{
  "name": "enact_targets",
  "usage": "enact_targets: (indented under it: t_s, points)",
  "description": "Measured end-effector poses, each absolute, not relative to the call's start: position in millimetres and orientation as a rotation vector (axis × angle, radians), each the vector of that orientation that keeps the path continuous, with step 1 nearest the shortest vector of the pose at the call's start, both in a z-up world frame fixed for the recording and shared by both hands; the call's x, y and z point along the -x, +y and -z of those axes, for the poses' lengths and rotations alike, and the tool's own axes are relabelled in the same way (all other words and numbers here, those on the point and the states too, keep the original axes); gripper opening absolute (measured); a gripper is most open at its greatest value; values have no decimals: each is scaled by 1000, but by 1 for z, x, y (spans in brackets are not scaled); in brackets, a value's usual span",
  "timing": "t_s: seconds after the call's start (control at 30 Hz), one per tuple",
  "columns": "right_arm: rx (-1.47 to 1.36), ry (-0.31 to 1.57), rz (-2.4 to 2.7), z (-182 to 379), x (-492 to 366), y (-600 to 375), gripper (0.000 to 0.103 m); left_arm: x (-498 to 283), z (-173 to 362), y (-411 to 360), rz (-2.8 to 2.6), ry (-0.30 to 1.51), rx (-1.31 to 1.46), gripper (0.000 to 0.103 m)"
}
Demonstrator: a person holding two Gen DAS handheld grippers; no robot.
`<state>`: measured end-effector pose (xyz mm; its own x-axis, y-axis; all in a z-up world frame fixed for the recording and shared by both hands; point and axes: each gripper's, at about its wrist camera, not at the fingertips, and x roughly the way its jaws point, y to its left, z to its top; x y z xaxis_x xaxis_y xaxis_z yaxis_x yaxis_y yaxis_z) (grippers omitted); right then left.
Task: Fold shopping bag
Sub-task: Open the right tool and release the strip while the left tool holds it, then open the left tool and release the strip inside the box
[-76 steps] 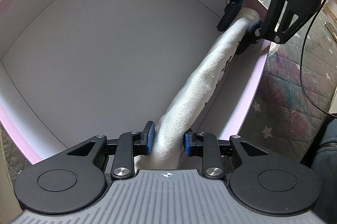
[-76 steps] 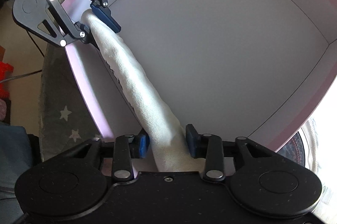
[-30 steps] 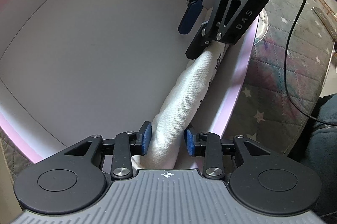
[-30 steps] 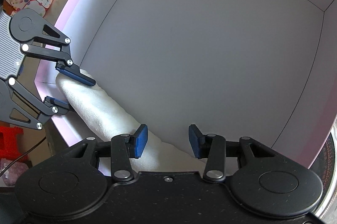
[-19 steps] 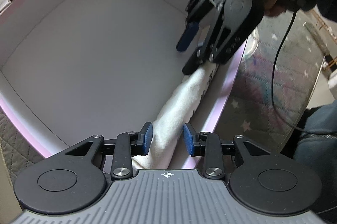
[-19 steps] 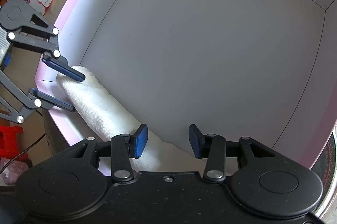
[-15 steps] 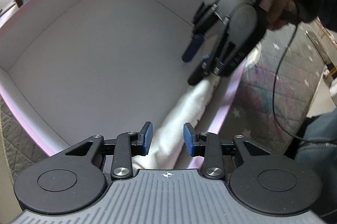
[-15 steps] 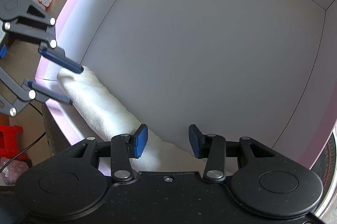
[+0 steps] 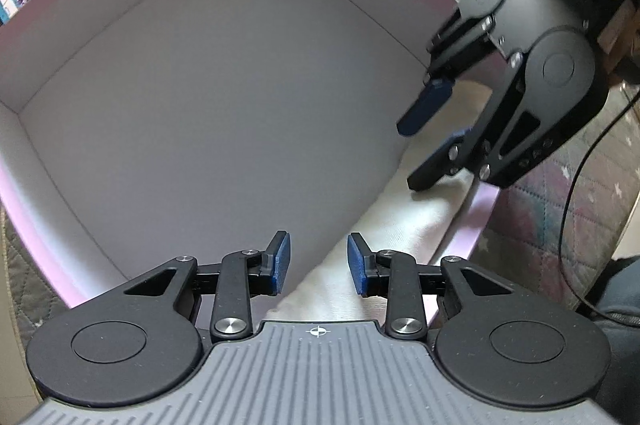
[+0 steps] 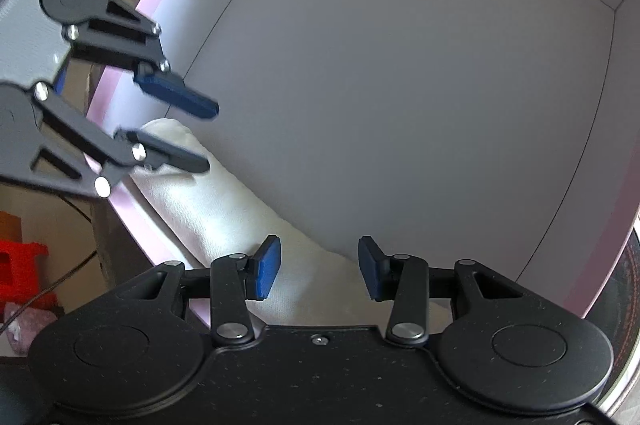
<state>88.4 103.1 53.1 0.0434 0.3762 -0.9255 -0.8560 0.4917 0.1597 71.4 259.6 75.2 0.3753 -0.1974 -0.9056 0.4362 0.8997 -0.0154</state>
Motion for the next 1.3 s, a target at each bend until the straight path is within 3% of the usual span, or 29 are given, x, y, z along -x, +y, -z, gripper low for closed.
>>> enact_targets:
  t_s: [0.5, 0.73, 1.3]
  points:
    - [475, 1180, -960, -55, -99, 100, 46, -75, -72, 282, 366, 1157, -219, 32]
    - [475, 1204, -940, -48, -98, 105, 46, -76, -71, 288, 387, 1193, -199, 22]
    - [422, 1135, -921, -52, -88, 100, 46, -58, -90, 285, 256, 1078, -233, 30]
